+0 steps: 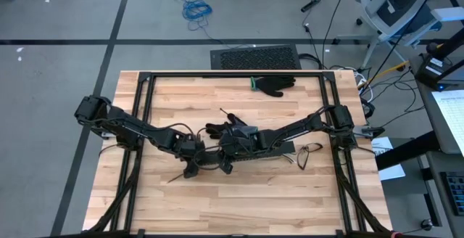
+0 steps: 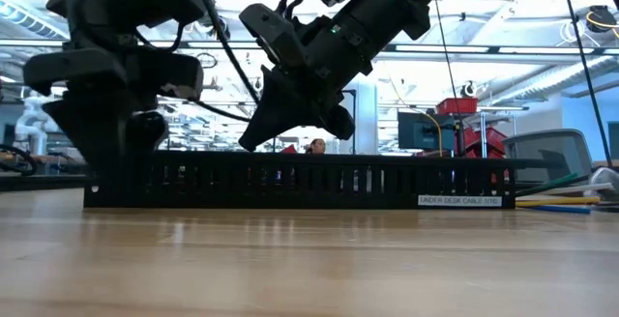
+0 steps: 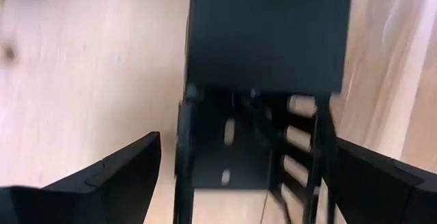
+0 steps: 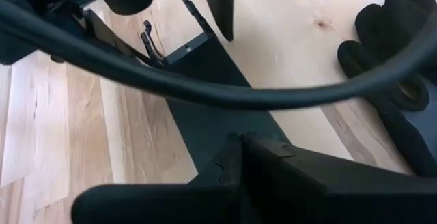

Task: Ziptie cables
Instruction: Close the black cable duct

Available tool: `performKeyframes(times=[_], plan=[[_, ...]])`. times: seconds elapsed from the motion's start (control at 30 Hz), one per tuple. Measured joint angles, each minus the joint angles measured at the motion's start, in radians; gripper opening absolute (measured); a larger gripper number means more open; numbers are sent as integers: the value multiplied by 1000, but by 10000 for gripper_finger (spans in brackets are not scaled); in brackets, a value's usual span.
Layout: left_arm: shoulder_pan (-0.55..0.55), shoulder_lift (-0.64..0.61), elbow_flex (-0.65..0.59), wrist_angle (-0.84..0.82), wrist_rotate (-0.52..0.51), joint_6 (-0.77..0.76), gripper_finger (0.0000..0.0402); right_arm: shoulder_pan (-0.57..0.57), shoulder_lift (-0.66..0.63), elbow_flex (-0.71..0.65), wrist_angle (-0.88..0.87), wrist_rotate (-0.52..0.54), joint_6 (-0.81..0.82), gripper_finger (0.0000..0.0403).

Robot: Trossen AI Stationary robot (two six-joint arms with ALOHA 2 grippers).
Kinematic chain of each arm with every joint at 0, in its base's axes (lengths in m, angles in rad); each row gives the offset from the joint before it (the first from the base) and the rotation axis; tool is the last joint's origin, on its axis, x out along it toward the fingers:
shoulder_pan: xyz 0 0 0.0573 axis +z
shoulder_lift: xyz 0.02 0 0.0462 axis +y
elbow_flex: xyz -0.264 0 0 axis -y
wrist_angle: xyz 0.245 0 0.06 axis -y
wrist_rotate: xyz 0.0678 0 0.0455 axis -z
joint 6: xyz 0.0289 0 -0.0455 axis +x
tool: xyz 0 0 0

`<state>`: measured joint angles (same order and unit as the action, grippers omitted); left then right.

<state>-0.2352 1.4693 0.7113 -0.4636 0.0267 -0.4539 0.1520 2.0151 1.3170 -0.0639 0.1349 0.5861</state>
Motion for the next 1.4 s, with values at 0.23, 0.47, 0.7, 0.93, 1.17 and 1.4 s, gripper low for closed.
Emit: performKeyframes(times=[0.23,0.47,0.7,0.93,1.17,1.4], plan=[[0,0,-6,60,-45,15,370,0,-1,0,0,0,4,0],[0,0,-6,58,-39,68,355,0,-1,0,0,-1,4,0],[0,0,-6,53,-59,95,318,0,-1,0,1,-2,31,0],[0,0,-6,53,-85,95,297,0,-1,0,1,-4,31,0],[0,0,-6,53,-88,96,280,0,-1,0,1,-5,40,0],[-1,0,-6,52,-89,96,250,0,-1,1,1,-5,36,0]])
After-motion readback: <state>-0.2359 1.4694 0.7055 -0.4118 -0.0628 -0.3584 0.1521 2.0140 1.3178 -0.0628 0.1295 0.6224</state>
